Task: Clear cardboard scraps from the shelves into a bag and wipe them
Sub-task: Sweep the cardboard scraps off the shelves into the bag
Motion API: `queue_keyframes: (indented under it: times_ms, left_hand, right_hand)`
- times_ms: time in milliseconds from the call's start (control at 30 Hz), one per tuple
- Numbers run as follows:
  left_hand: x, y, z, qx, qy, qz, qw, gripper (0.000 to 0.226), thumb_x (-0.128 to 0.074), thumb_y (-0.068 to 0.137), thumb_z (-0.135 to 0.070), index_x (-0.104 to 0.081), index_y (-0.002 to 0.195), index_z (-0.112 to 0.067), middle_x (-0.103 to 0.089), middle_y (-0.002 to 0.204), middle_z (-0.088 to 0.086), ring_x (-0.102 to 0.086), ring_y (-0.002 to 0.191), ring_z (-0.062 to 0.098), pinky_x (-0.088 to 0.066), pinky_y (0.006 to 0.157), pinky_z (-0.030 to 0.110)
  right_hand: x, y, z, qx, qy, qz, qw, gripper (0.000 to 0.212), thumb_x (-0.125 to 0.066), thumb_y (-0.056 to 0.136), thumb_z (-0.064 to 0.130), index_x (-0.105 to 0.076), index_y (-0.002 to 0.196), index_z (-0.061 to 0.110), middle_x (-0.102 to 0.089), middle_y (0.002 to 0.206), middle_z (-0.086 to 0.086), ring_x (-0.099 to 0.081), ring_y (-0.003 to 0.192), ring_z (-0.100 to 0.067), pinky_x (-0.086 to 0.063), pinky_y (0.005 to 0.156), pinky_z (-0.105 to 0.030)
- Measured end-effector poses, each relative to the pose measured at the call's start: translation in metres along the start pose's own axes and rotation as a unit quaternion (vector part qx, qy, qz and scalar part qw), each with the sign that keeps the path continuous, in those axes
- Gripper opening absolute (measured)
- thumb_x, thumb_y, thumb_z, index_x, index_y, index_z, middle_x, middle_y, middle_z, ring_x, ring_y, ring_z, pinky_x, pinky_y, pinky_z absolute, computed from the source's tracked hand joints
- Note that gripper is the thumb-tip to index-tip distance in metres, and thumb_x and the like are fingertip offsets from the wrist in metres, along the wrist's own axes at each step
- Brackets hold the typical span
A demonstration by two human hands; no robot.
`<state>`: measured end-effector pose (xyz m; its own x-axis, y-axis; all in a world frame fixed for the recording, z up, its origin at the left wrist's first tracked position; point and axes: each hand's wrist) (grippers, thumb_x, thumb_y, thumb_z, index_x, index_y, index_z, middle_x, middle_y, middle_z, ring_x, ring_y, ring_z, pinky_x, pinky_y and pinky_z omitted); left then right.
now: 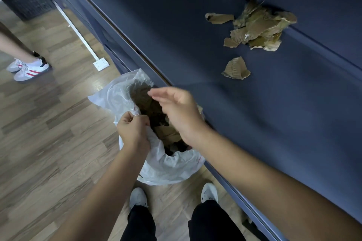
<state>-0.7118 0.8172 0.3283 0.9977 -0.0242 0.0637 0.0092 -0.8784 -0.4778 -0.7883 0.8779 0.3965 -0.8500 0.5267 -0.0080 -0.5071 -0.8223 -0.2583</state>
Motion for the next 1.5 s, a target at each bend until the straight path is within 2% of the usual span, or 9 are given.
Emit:
queue_keyframes:
  times_ms: [67, 133, 200, 300, 367, 433, 600, 733, 1500]
  left_hand:
    - [0.002, 0.0, -0.001, -0.006, 0.001, 0.006, 1.0, 0.04, -0.042, 0.064, 0.018, -0.022, 0.051, -0.014, -0.024, 0.029, -0.013, -0.023, 0.036, 0.009, -0.016, 0.037, 0.011]
    - [0.002, 0.0, -0.001, -0.012, 0.005, 0.015, 1.0, 0.041, -0.042, 0.064, 0.019, -0.021, 0.051, -0.014, -0.022, 0.027, -0.015, -0.021, 0.029, 0.003, -0.015, 0.034, 0.008]
    - [0.003, -0.001, -0.002, -0.013, 0.009, 0.018, 1.0, 0.042, -0.041, 0.064, 0.019, -0.021, 0.051, -0.014, -0.022, 0.027, -0.016, -0.021, 0.027, 0.002, -0.015, 0.033, 0.008]
    - [0.003, -0.001, -0.002, -0.009, 0.005, 0.02, 1.0, 0.042, -0.041, 0.064, 0.019, -0.021, 0.052, -0.015, -0.022, 0.029, -0.015, -0.021, 0.029, 0.003, -0.015, 0.034, 0.01]
    - [0.003, 0.0, -0.002, -0.009, -0.002, 0.019, 1.0, 0.042, -0.041, 0.064, 0.019, -0.021, 0.052, -0.015, -0.022, 0.03, -0.015, -0.02, 0.03, 0.003, -0.015, 0.034, 0.01]
    - [0.003, 0.0, -0.002, -0.007, -0.01, 0.021, 1.0, 0.042, -0.04, 0.065, 0.02, -0.02, 0.052, -0.016, -0.022, 0.03, -0.015, -0.02, 0.031, 0.003, -0.015, 0.035, 0.01]
    - [0.0, -0.001, -0.002, -0.013, -0.021, 0.017, 1.0, 0.043, -0.039, 0.065, 0.021, -0.019, 0.052, -0.016, -0.021, 0.029, -0.016, -0.017, 0.028, 0.002, -0.014, 0.033, 0.01]
    - [0.002, -0.001, 0.0, -0.017, -0.016, 0.014, 1.0, 0.044, -0.04, 0.065, 0.021, -0.02, 0.052, -0.015, -0.021, 0.029, -0.016, -0.017, 0.027, 0.002, -0.013, 0.033, 0.009]
    - [-0.006, 0.002, 0.001, -0.008, -0.009, 0.014, 1.0, 0.043, -0.043, 0.067, 0.02, -0.022, 0.051, -0.014, -0.024, 0.027, -0.016, -0.023, 0.025, 0.002, -0.018, 0.032, 0.007]
  right_hand:
    - [0.004, 0.008, 0.007, -0.009, 0.079, -0.028, 0.996, 0.037, -0.035, 0.081, -0.021, -0.063, 0.1, -0.007, -0.067, 0.106, -0.017, -0.066, 0.091, -0.021, -0.049, 0.074, -0.014]
    - [0.018, 0.022, 0.017, 0.039, 0.055, -0.075, 0.995, 0.032, -0.038, 0.08, -0.018, -0.065, 0.091, -0.003, -0.067, 0.086, -0.007, -0.062, 0.071, -0.01, -0.05, 0.065, -0.015]
    - [0.043, 0.045, 0.021, 0.092, -0.116, -0.133, 0.98, 0.029, -0.046, 0.081, -0.009, -0.064, 0.095, 0.009, -0.064, 0.093, -0.001, -0.06, 0.085, -0.012, -0.048, 0.076, -0.023]
    - [0.093, 0.089, 0.018, 0.075, -0.438, -0.207, 0.872, 0.046, -0.055, 0.082, 0.016, -0.049, 0.128, 0.018, -0.036, 0.145, -0.008, -0.035, 0.131, -0.03, -0.029, 0.107, -0.04]
    - [0.126, 0.11, 0.018, 0.057, -0.535, -0.247, 0.806, 0.062, -0.058, 0.08, 0.027, -0.037, 0.138, 0.026, -0.009, 0.157, -0.006, -0.011, 0.142, -0.036, -0.01, 0.113, -0.053]
    - [0.154, 0.127, 0.019, 0.04, -0.577, -0.262, 0.772, 0.073, -0.06, 0.078, 0.037, -0.028, 0.143, 0.029, 0.002, 0.158, -0.007, 0.003, 0.142, -0.041, -0.001, 0.11, -0.064]
    - [0.192, 0.138, 0.004, -0.067, -0.585, -0.194, 0.784, 0.082, -0.052, 0.077, 0.065, -0.015, 0.146, 0.039, 0.013, 0.157, -0.002, 0.019, 0.14, -0.041, 0.003, 0.104, -0.07]
    - [0.192, 0.134, -0.011, -0.053, -0.622, -0.172, 0.762, 0.075, -0.039, 0.079, 0.071, -0.017, 0.144, 0.041, 0.015, 0.157, -0.002, 0.02, 0.14, -0.039, 0.004, 0.104, -0.07]
    - [0.087, 0.068, -0.038, 0.102, -0.635, -0.119, 0.757, 0.05, -0.044, 0.088, 0.053, -0.041, 0.135, 0.035, -0.011, 0.157, -0.004, -0.001, 0.141, -0.04, -0.018, 0.1, -0.068]
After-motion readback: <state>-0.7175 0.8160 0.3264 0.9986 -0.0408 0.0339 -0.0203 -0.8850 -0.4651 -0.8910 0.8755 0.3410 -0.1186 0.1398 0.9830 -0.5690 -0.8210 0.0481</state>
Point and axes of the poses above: each hand's wrist, its own y-axis towards the middle knuckle, its own x-axis out of the back of the hand, z = x × y
